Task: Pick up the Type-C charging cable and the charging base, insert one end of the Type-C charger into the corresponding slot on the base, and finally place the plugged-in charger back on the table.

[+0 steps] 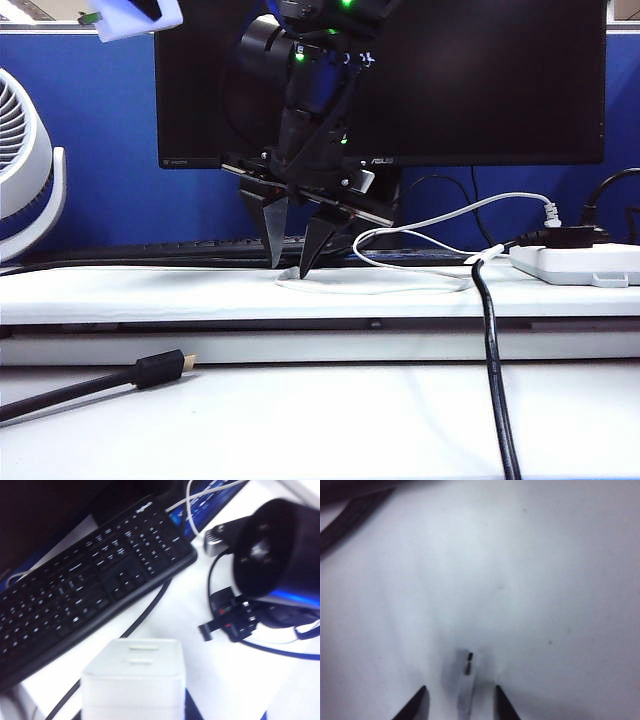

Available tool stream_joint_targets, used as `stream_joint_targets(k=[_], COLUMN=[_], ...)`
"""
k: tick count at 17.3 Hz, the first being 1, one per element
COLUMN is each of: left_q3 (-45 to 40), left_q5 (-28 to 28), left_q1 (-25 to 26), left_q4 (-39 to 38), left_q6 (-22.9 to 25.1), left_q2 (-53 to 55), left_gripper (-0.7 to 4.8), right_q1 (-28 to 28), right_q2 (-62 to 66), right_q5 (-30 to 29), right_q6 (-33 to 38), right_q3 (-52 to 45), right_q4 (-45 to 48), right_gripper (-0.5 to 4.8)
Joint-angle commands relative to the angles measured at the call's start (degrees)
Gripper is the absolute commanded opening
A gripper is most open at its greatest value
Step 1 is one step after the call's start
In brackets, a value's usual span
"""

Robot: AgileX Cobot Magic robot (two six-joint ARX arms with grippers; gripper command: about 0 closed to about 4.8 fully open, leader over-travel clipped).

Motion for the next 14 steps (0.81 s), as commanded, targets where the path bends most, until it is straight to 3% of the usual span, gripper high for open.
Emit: stream_joint_targets(k=[1,6,10,12,14], left_q3=[0.37,0.37,0.37,0.37,0.37], left_q5=[1.81,1.84,1.86,1.84,1.84], left_q1=[0.02,0.02,0.04,0.04,0.04], left_q4=[0.72,0.17,-0.52,-0.85,-1.11], left_q6=[-0.50,-0.48,-0.48,-0.46,-0.44], left_q2=[-0.39,-0.39,-0.39,-0.39,-0.39], left_gripper=[-0.06,-0.06,-0.06,-0.06,-0.06], right_q1=[-0.77,-0.96,-0.87,-0.63,-0.57], right_q2=[0.37,1.38,5.64,7.04,7.06], right_q5=[0.48,1.95,1.81,1.57,1.64], right_q6=[0.17,-0.76,-2.67,-2.80,-2.84], right_q3=[0.33,2.54,10.32,12.59,12.59], right_q4=[-4.15,-4.87,-7.78,-8.55,-11.13], right_gripper=[1.79,1.80,1.81,2.23,2.30])
